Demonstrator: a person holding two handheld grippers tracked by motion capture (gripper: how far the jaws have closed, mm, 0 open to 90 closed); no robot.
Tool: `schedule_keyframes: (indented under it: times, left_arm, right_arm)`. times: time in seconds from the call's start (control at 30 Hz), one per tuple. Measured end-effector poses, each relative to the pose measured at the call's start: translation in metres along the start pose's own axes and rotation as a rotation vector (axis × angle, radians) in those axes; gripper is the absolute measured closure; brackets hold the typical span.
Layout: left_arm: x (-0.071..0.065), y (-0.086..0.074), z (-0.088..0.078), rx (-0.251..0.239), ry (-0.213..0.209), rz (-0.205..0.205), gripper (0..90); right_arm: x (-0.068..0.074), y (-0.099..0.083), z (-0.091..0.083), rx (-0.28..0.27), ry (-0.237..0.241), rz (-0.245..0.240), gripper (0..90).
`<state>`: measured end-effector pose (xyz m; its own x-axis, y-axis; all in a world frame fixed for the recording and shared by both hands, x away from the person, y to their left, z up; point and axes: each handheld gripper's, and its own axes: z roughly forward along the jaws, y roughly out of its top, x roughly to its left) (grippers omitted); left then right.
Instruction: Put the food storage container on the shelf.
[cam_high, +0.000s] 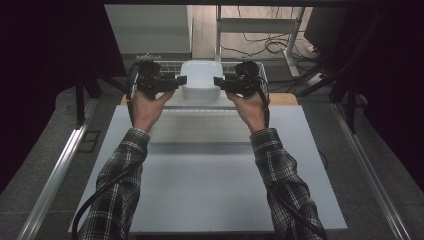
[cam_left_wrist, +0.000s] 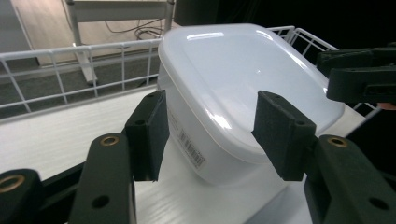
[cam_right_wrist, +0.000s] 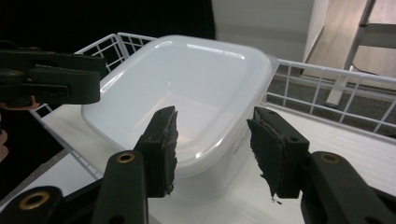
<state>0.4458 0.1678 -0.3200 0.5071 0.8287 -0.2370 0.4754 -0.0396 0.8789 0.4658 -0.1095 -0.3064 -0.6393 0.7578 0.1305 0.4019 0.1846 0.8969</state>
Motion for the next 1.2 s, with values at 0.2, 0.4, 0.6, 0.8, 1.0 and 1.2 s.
schedule_keyframes:
  times: [0.2, 0.4, 0.6, 0.8, 1.0, 1.2]
  left_arm:
    - [-0.006, 0.007, 0.0, 0.013, 0.066, 0.076, 41.2]
    - [-0.006, 0.007, -0.007, -0.019, -0.017, 0.054, 29.8]
    - [-0.009, -0.003, -0.013, 0.003, -0.089, 0.079, 20.1]
    - [-0.01, -0.016, -0.013, 0.04, -0.135, 0.088, 9.5]
    - [-0.014, -0.028, -0.012, 0.066, -0.145, 0.109, 7.9]
    - [-0.018, -0.04, -0.014, 0.06, -0.146, 0.151, 5.9]
  right_arm:
    - [-0.002, 0.002, 0.002, -0.001, -0.028, 0.005, 45.9]
    - [-0.006, 0.002, -0.002, -0.033, -0.001, -0.002, 28.7]
    - [-0.002, -0.004, -0.004, -0.017, 0.021, -0.032, 9.7]
    - [0.004, -0.02, -0.005, 0.009, 0.033, -0.074, 2.6]
    - [0.007, -0.026, -0.008, 0.018, 0.038, -0.092, 2.3]
    - [0.007, -0.035, -0.012, 0.032, 0.055, -0.102, 2.3]
